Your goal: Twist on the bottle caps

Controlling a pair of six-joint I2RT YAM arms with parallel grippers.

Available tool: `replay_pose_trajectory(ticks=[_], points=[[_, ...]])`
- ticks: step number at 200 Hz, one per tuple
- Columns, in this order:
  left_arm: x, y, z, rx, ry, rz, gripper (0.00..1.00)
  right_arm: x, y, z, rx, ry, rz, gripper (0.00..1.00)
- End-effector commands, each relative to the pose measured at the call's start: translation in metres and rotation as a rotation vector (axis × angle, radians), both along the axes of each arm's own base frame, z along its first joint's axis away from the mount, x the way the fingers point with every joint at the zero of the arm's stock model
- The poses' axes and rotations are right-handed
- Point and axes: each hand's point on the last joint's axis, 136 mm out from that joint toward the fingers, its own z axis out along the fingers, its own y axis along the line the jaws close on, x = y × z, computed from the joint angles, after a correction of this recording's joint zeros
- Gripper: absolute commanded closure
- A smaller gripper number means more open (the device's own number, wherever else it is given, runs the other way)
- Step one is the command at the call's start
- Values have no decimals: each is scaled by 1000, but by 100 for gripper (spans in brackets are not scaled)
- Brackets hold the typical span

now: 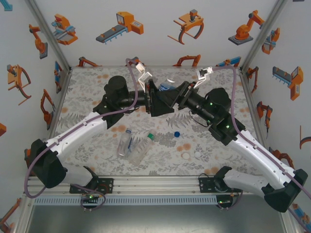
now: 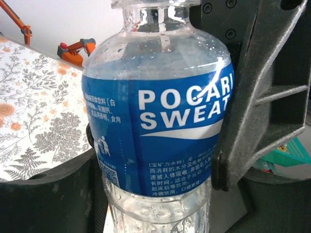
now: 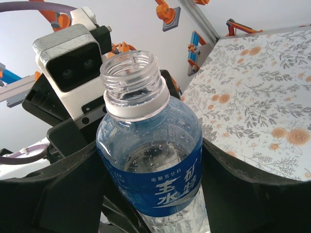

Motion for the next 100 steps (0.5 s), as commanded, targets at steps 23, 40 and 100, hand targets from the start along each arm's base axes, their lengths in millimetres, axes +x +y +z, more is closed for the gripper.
replay_pose_trajectory(ticks=[23,40,100], points=[[-6,-2,-1,-16,-3,-34,53,-4,-2,16,53,-29,3,65],[-7,0,-2,-13,-7,-31,57,-4,-4,17,48,-33,-1,63],[5,24,-16,63,-47,83,66,-9,-28,15,-152,-87,-97,21]])
